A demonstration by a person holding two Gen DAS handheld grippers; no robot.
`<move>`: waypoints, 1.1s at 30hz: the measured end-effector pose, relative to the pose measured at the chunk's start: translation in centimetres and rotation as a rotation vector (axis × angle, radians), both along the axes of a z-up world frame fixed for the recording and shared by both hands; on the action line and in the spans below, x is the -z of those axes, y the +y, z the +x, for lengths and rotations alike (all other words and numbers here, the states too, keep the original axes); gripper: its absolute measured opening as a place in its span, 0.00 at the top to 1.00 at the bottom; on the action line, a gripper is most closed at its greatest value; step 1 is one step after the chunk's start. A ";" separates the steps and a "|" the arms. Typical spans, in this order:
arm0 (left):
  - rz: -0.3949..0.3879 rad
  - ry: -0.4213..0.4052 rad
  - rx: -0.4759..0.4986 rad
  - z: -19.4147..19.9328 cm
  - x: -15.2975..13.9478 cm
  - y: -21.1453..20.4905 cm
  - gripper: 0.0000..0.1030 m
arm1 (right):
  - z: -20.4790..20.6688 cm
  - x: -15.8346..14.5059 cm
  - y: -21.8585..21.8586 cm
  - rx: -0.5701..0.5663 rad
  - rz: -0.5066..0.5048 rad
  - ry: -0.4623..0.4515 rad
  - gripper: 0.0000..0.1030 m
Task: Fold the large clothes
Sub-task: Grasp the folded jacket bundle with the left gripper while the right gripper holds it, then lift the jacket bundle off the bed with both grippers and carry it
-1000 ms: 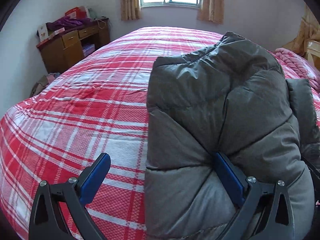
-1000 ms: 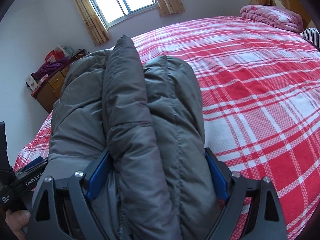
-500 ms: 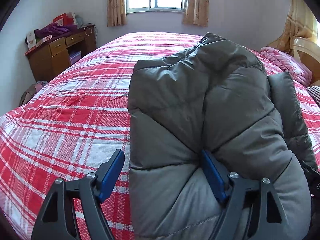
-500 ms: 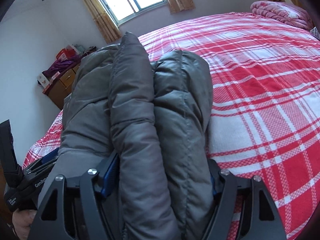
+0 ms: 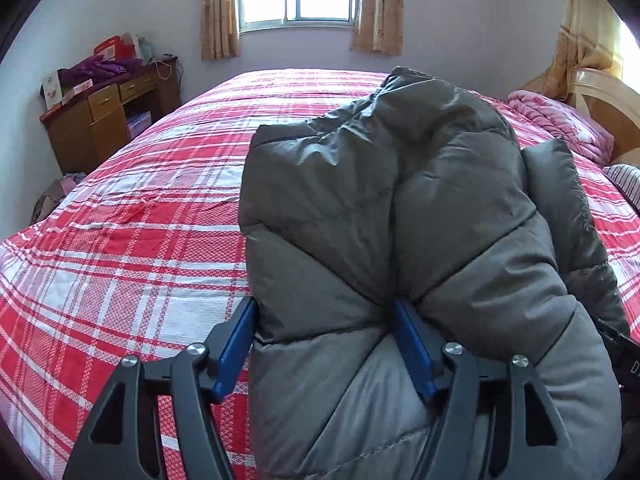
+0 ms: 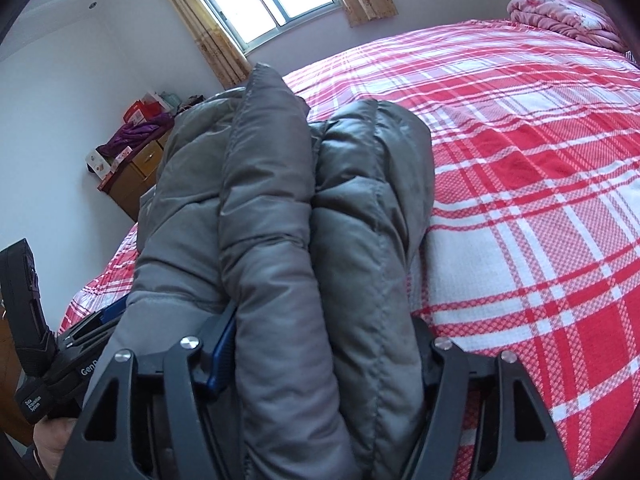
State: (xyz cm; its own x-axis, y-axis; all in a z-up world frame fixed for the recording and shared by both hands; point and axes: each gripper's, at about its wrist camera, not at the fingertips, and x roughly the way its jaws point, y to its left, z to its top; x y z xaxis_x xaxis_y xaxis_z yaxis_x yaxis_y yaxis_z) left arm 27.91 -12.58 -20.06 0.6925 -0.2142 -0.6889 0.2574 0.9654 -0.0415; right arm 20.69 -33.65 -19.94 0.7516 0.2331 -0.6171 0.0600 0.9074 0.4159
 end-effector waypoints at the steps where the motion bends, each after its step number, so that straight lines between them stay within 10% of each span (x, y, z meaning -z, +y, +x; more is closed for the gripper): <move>1: -0.005 0.006 -0.005 0.1 0.0 0.1 0.29 | 0.0 0.0 -0.1 0.001 0.000 -0.001 0.32; 12: -0.107 0.045 0.087 0.4 0.1 0.8 0.43 | 0.1 0.1 -0.4 -0.011 0.011 0.001 0.35; 19: 0.033 -0.068 0.137 -2.1 -1.2 -0.9 0.81 | -0.5 -0.2 0.1 -0.069 0.012 -0.035 0.68; 33: 0.075 -0.251 0.130 -7.0 -8.3 1.7 0.88 | -4.4 -4.6 2.0 -0.126 0.054 -0.187 0.78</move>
State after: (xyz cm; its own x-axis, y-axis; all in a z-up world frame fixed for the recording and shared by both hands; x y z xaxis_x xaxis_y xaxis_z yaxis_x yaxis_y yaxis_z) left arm 20.88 -10.91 -11.78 0.8131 -0.2677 -0.5168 0.3727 0.9215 0.1090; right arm 16.33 -31.68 -15.32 0.8146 0.3613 -0.4538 -0.1349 0.8789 0.4576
